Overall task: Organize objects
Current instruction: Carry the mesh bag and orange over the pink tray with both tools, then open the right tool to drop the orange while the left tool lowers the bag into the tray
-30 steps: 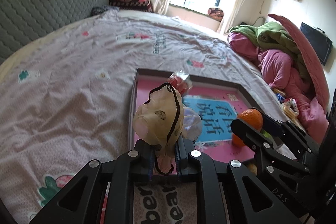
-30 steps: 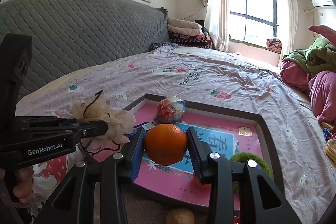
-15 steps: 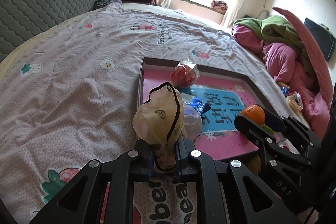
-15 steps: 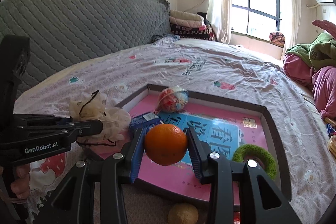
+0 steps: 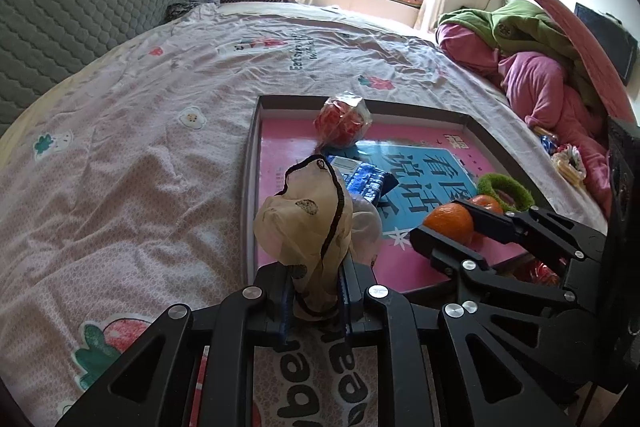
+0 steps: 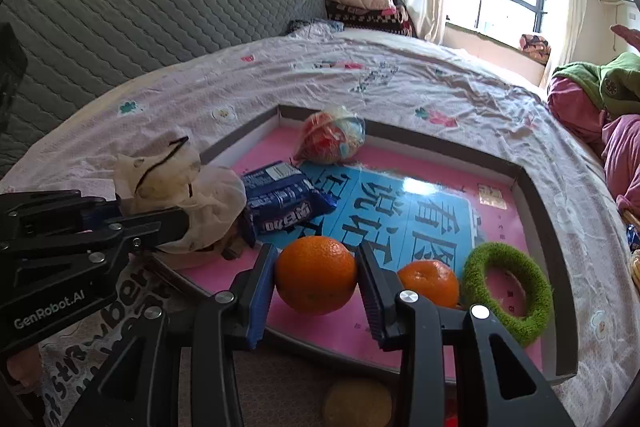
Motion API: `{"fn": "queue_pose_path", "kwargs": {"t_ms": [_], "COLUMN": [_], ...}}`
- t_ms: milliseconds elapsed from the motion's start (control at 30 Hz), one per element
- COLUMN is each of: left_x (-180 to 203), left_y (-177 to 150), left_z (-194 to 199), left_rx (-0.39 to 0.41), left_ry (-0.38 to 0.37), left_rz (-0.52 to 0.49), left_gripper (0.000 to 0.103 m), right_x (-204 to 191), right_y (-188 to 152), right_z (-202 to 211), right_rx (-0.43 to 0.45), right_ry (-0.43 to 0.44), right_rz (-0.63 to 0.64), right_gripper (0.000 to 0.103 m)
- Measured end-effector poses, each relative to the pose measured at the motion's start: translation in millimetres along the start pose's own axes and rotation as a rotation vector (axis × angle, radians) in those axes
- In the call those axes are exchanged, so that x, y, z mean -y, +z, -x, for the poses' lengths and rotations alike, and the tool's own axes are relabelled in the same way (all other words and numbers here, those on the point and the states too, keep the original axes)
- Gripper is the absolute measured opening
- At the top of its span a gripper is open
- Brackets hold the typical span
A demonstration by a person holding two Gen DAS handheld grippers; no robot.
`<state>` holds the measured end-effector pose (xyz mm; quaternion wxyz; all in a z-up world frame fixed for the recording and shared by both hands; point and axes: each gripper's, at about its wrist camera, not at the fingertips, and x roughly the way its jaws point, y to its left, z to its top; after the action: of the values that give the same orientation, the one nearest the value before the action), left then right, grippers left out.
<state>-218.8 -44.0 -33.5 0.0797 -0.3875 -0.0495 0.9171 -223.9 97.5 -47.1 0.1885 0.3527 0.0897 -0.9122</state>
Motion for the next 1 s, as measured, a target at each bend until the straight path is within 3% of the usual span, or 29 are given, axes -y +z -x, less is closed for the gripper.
{"fn": "queue_pose_path", "kwargs": {"t_ms": [367,667,767,1000], "left_x": [8.2,1.1,2.2,5.1], "left_y": [1.5,5.8,7.3,9.2], "left_z": [-8.0,-6.8,-2.3,3.9], "left_rx": [-0.02,-0.022,-0.001,0.03], "left_ry": [-0.052,-0.083,-0.097,-0.083], "left_rz": [0.013,0.065,0.064,0.044], "left_gripper": [0.03,0.054,0.063,0.067], "right_x": [6.0,14.6,14.0,7.1], "right_y": [-0.6,-0.1,-0.7,-1.9], "right_z": [-0.3,9.1,12.5,16.4], "right_rx": [-0.015,0.004,0.009,0.019], "right_ry": [-0.004,-0.011,0.003,0.002], "right_rz": [-0.034,-0.059,-0.053,-0.02], "right_gripper": [0.043,0.045,0.054,0.057]}}
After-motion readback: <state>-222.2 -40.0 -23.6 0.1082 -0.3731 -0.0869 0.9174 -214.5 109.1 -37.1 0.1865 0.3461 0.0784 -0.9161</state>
